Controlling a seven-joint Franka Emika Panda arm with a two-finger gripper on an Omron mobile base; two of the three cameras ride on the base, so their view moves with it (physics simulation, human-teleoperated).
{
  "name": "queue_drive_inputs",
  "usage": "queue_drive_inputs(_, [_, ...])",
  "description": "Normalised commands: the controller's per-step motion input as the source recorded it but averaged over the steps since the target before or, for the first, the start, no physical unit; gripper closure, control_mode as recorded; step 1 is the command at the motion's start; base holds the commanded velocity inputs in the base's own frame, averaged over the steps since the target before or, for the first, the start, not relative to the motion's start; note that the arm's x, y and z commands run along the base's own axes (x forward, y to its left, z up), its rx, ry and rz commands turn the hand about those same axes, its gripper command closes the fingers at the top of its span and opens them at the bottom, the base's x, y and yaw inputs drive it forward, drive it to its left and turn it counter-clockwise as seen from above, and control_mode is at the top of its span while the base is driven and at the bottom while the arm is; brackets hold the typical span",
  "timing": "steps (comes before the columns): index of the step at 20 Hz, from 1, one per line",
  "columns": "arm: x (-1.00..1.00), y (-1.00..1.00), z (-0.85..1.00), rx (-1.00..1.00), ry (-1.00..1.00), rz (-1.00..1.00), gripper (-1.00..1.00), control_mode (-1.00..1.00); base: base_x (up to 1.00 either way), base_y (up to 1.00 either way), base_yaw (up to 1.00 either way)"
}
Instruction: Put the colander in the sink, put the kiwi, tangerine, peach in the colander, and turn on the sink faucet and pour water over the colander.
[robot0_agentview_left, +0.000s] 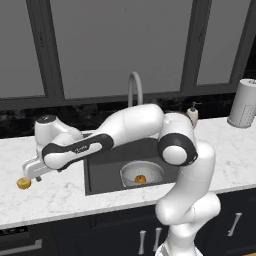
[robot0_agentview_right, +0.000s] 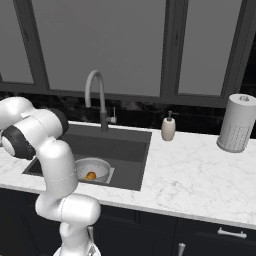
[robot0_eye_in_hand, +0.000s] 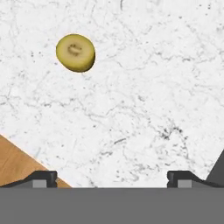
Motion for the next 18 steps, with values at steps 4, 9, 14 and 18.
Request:
queue_drive_inputs(4, [-0.03, 0.21, -0.08, 0.09, -0.01, 0.23, -1.00, -1.00, 0.00, 0.00, 0.00])
queue_drive_inputs(9, [0.00, 0.18, -0.35, 0.05, -0.01, 0.21, -1.00, -1.00, 0.00, 0.00, 0.00])
queue_drive_inputs(14, [0.00, 0.13, -0.37, 0.04, -0.04, 0.19, -1.00, -1.00, 0.00, 0.00, 0.00])
queue_drive_inputs(18, [0.16, 0.11, -0.29, 0.04, -0.01, 0.17, -1.00, -1.00, 0.00, 0.00, 0.00])
